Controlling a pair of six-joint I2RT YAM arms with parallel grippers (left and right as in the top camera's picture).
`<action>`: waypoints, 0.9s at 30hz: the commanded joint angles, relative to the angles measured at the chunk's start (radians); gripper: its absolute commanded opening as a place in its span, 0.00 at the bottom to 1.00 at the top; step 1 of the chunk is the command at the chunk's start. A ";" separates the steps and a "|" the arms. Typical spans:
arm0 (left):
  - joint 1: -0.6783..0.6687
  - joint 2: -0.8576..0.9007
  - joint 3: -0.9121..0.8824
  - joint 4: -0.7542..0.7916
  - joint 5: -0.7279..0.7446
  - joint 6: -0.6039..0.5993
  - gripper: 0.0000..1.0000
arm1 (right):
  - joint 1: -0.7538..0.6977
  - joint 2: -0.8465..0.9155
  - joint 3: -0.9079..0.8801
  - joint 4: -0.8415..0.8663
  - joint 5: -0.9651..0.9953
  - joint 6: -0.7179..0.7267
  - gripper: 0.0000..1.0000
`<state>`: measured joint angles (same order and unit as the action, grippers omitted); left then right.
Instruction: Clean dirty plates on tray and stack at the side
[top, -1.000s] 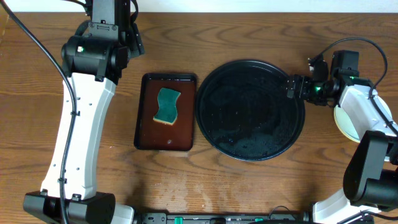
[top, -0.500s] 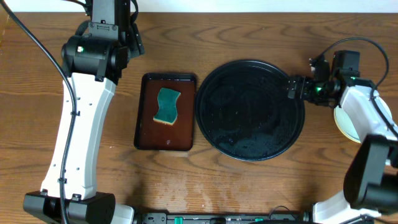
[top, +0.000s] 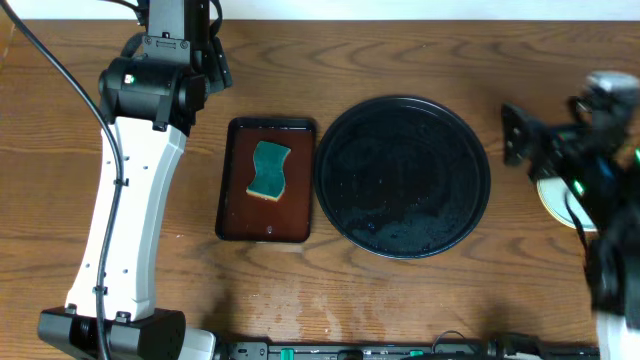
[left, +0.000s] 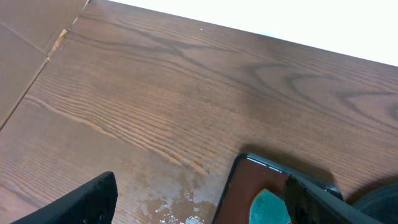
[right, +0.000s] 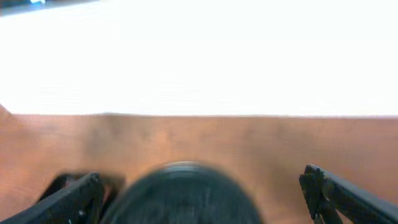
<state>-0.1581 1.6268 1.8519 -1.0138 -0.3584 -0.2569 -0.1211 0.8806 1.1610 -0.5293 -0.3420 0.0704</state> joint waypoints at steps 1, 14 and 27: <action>0.001 0.002 0.011 -0.002 -0.019 0.013 0.86 | 0.013 -0.109 -0.007 0.022 0.054 -0.024 0.99; 0.001 0.002 0.011 -0.002 -0.019 0.013 0.86 | 0.061 -0.732 -0.647 0.738 0.057 -0.079 0.99; 0.001 0.002 0.011 -0.002 -0.019 0.013 0.86 | 0.061 -0.875 -1.088 0.892 0.085 -0.080 0.99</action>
<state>-0.1581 1.6268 1.8519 -1.0134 -0.3584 -0.2569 -0.0666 0.0162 0.1379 0.3435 -0.2798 0.0051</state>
